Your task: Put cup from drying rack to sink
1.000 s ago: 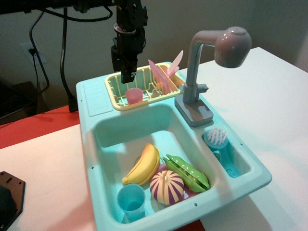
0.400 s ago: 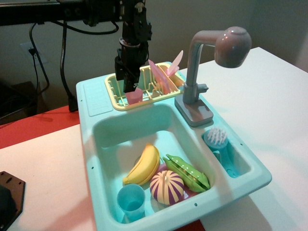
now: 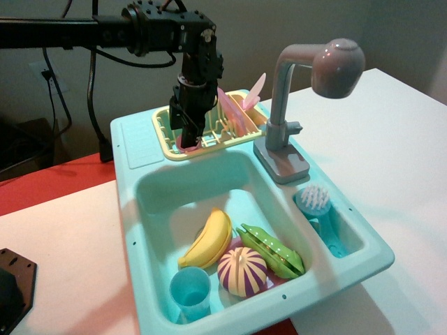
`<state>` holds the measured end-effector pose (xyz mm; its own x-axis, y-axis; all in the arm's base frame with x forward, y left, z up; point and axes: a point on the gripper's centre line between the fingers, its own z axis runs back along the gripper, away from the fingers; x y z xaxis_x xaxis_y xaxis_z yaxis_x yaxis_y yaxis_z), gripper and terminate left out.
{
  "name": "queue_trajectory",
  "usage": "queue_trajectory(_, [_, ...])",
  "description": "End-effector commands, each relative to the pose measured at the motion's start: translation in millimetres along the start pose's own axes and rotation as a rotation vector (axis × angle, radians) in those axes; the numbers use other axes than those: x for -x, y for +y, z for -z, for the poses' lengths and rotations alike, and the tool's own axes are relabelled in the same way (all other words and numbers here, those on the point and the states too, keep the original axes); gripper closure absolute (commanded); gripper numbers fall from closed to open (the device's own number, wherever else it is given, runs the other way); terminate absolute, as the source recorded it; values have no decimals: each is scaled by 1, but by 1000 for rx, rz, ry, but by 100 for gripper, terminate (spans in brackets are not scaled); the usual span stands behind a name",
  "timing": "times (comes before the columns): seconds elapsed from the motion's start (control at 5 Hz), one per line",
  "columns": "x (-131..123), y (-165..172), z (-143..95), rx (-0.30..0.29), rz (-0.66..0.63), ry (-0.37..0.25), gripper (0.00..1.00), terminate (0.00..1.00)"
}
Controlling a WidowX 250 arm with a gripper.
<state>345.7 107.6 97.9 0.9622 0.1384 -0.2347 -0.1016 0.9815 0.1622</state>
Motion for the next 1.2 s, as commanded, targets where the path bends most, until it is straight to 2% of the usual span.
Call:
queue_trajectory(0.0, [3,2,-13,-16,-17,-64,100,0])
queue_trajectory(0.6, [9,-1,-25,-33,-17,-90,100,0])
queue_trajectory(0.8, [11,3,-52,-27,-24,-142,100,0])
queue_trajectory(1.0, [12,7,-89,-14,-30,-205,100,0])
